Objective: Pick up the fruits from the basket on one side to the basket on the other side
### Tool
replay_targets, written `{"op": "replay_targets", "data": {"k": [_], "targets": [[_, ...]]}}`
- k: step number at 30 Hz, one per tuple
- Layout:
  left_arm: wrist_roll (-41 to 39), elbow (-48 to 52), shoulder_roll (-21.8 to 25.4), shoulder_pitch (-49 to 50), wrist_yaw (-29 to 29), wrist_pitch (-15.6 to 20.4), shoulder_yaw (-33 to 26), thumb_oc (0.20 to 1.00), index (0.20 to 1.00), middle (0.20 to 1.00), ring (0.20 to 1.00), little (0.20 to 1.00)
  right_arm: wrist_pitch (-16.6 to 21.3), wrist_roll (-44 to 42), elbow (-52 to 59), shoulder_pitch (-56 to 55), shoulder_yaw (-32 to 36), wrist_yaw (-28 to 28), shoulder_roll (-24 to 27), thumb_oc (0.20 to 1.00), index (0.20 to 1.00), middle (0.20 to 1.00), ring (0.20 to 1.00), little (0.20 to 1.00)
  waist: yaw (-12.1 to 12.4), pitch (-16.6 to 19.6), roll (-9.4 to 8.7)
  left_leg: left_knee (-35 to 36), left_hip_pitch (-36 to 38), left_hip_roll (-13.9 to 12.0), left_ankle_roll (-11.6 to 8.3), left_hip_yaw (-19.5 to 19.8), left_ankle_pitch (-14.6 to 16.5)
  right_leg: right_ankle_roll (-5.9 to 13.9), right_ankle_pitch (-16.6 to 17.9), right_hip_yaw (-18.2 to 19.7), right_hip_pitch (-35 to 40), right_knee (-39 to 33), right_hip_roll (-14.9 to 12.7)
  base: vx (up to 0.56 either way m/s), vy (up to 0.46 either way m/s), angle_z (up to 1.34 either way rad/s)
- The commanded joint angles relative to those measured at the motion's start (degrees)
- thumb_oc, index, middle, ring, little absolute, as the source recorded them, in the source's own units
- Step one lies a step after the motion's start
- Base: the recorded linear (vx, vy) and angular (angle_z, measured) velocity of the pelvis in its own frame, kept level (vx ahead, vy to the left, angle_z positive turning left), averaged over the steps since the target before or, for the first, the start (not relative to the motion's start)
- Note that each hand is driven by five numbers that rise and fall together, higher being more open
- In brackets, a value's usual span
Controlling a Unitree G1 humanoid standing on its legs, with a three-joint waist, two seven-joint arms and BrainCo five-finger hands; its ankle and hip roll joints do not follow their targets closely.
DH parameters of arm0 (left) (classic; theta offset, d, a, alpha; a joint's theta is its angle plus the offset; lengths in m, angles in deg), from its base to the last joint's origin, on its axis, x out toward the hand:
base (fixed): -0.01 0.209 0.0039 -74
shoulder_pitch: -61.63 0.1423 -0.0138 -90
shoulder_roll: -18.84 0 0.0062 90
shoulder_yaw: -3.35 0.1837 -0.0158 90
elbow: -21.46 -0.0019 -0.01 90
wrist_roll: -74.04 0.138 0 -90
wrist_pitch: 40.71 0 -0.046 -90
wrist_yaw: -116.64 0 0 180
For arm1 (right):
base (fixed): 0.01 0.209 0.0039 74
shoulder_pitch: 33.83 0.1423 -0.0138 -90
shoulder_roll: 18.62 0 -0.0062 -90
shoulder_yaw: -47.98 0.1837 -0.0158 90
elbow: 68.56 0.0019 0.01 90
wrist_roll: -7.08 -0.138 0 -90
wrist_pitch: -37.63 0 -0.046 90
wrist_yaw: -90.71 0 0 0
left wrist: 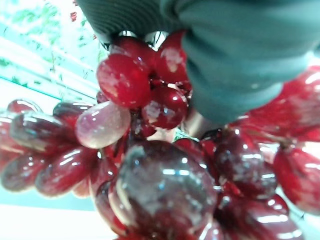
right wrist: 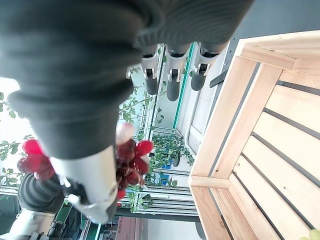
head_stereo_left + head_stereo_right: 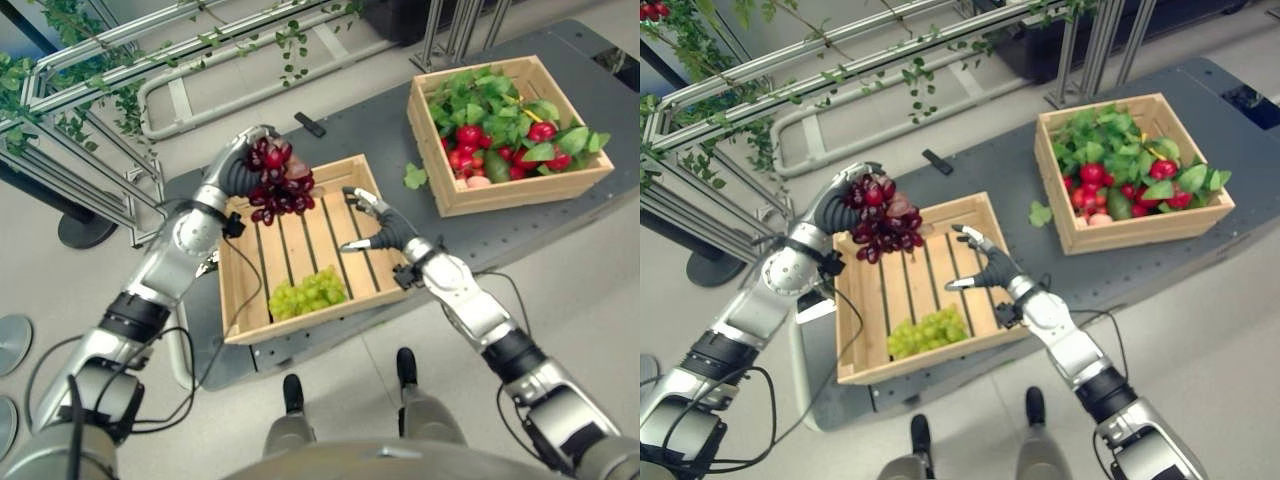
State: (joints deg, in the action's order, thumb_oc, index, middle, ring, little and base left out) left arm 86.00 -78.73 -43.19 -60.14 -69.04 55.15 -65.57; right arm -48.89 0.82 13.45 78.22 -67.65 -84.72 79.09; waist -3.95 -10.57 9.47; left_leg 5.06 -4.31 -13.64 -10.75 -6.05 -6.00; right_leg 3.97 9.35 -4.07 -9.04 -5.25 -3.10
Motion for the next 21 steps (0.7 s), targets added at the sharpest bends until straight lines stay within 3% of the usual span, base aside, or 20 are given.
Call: {"op": "replay_targets", "data": {"k": [1,21], "targets": [[2.5,-0.9,2.2,-8.1,0.0,2.3,2.2,0.200,0.200,0.200,0.200,0.200,3.0,-2.4,0.9,0.5,0.4,0.4,0.2,1.000,1.000,1.000,1.000,1.000,-1.0,3.0,1.47,-3.4,-4.1,1.0,0.60,1.2,0.6,2.49,-13.0,-0.4,5.8,2.0,0.8,0.00,0.000,0.00],[13.6,0.3,9.9,-11.0,3.3,3.3,7.4,0.200,0.200,0.200,0.200,0.200,4.2,-5.2,0.8,-2.1,2.1,1.0,0.5,1.000,1.000,1.000,1.000,1.000,-1.1,2.4,2.28,-3.1,-3.6,1.6,0.91,1.0,0.7,3.00,-12.8,-0.3,6.3,1.7,0.2,0.00,0.000,0.00]]}}
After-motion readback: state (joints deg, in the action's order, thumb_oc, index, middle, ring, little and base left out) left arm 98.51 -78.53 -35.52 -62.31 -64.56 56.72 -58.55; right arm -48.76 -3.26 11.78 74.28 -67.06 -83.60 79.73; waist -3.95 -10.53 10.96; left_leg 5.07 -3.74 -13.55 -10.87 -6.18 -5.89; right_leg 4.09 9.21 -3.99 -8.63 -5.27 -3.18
